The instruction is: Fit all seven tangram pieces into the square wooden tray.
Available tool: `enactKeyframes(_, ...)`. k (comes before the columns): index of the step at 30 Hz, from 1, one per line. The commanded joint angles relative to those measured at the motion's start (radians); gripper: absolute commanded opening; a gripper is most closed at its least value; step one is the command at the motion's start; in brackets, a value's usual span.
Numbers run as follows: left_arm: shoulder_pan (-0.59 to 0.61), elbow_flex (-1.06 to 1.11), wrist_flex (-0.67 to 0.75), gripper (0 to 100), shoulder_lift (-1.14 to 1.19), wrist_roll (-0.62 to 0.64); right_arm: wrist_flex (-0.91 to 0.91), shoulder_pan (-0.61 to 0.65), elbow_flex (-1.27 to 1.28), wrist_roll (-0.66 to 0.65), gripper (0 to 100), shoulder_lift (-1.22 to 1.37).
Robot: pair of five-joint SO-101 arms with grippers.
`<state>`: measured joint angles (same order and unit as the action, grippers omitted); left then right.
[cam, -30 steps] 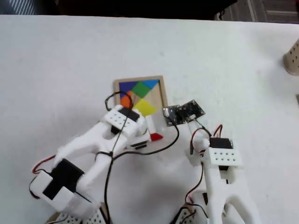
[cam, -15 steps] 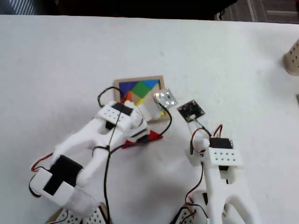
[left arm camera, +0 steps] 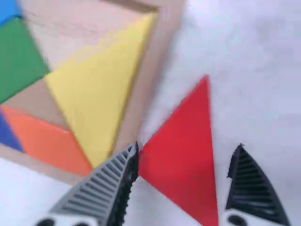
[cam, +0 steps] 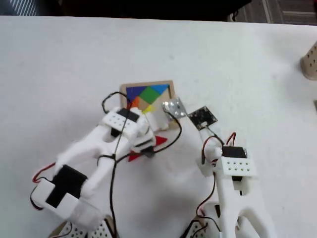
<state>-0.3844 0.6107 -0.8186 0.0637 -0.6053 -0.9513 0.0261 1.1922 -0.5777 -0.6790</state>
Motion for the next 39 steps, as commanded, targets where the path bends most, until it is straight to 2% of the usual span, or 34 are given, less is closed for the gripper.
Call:
enactKeyframes(1, -0.085, -0.009, -0.103, 31, -0.015, -0.021, 0.015, 0.008, -0.003, -0.011, 1.9, -0.024)
enactKeyframes(14, -0.087, 0.005, -0.074, 31, -0.021, 0.002, 0.03, 0.01, -0.002, -0.011, 1.9, -0.024)
enactKeyframes(20, -0.027, -0.02, -0.074, 31, -0.157, 0.166, 0.039, 0.012, 0.005, -0.011, 1.9, -0.024)
enactKeyframes(23, 0.033, -0.014, -0.074, 31, -0.213, 0.288, 0.044, 0.012, 0.008, -0.011, 1.9, -0.024)
enactKeyframes(27, 0.104, 0.023, -0.072, 38, -0.202, 0.408, 0.044, 0.012, 0.008, -0.011, 1.9, -0.024)
enactKeyframes(31, 0.105, 0.064, -0.015, 43, -0.162, 0.417, 0.044, 0.005, 0.008, -0.011, 1.9, -0.031)
enactKeyframes(34, 0.114, 0.06, 0.015, 43, -0.12, 0.417, 0.033, -0.061, -0.026, 0.005, 1.9, -0.033)
enactKeyframes(39, 0.105, 0.04, -0.002, 43, -0.076, 0.417, 0.024, -0.102, -0.063, 0.106, 1.9, -0.033)
